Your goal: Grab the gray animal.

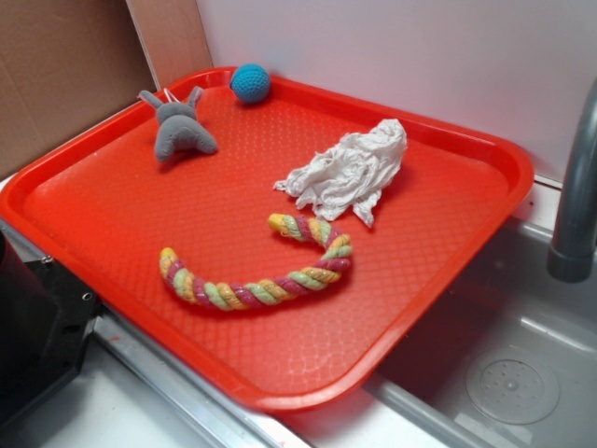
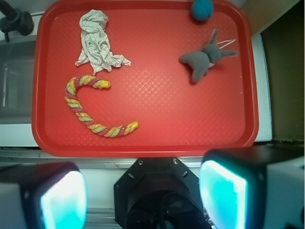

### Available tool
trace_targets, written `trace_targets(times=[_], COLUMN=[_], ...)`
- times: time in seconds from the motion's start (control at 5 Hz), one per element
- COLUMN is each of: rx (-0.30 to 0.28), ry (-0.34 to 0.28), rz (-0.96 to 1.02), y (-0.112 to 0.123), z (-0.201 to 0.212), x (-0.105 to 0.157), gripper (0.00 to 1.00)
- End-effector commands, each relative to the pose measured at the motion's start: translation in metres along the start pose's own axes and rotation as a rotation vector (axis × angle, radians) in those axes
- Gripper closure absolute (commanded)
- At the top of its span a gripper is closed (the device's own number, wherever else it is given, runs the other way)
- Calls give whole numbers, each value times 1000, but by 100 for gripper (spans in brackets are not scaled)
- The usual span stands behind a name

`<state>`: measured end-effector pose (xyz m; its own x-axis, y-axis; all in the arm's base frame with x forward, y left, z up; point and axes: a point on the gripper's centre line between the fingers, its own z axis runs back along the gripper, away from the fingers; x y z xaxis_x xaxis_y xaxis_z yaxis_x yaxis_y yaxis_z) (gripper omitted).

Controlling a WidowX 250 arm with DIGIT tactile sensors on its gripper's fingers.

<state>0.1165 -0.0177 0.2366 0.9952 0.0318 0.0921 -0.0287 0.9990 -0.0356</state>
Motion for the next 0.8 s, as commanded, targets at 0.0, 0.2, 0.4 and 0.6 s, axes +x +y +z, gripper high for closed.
trace_targets(times=[0.0,0.2,0.4,0.6], rx=[0,4,18,74], ry=[0,-9,-42,-79], rz=[0,101,223,390], y=[0,9,22,38], z=[0,-5,-10,-23], x=[0,14,27,42], gripper=[0,0,0,0])
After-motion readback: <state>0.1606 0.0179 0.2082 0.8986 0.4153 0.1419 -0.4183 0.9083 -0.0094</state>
